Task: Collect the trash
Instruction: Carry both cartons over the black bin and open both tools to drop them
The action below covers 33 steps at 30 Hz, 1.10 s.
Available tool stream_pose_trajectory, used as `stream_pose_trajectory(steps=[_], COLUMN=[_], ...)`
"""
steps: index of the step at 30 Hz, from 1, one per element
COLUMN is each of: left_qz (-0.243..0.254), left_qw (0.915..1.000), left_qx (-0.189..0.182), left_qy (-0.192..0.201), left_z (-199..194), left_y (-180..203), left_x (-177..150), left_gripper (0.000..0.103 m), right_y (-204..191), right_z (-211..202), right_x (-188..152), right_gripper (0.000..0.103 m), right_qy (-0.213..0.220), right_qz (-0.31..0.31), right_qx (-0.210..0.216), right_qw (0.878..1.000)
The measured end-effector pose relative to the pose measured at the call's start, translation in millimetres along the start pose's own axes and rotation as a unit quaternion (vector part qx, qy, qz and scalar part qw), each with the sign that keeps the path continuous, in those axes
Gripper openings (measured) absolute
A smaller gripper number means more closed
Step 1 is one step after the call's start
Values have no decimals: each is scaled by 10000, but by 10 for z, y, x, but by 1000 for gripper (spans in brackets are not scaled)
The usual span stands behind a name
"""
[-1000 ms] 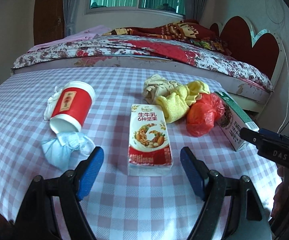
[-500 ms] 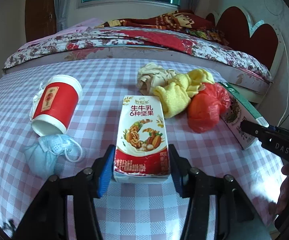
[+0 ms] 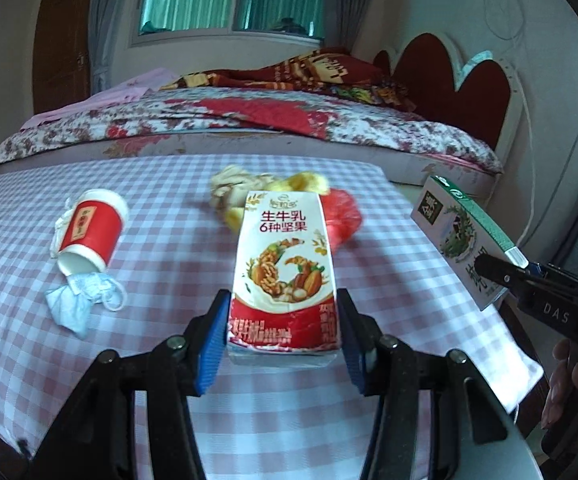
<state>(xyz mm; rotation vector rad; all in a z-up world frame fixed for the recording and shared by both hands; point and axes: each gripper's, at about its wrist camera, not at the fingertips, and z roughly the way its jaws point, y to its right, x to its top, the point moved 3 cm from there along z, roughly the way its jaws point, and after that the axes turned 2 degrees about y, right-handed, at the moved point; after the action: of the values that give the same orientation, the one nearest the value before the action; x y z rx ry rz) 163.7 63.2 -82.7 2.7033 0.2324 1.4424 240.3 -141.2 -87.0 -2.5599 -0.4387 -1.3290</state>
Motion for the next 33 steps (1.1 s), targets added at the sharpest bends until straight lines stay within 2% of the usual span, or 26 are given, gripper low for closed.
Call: stream_pose_trajectory(steps=[9, 18, 33], left_qz=[418, 775, 1395], left_qw=[9973, 9907, 9706], left_qx=[-599, -1112, -1899], left_qy=[53, -98, -485], left_z=[-89, -91, -272], left_y=[695, 1365, 2447], left_x=[-21, -154, -605], left_gripper=[52, 52, 52], right_y=[455, 997, 1844], right_z=[-495, -872, -1406], right_x=[-203, -461, -1067], right_gripper=[41, 41, 41], right_qy=[162, 144, -150], right_qz=[204, 463, 807], right_qx=[-283, -599, -1226], right_qw=[9993, 9970, 9891])
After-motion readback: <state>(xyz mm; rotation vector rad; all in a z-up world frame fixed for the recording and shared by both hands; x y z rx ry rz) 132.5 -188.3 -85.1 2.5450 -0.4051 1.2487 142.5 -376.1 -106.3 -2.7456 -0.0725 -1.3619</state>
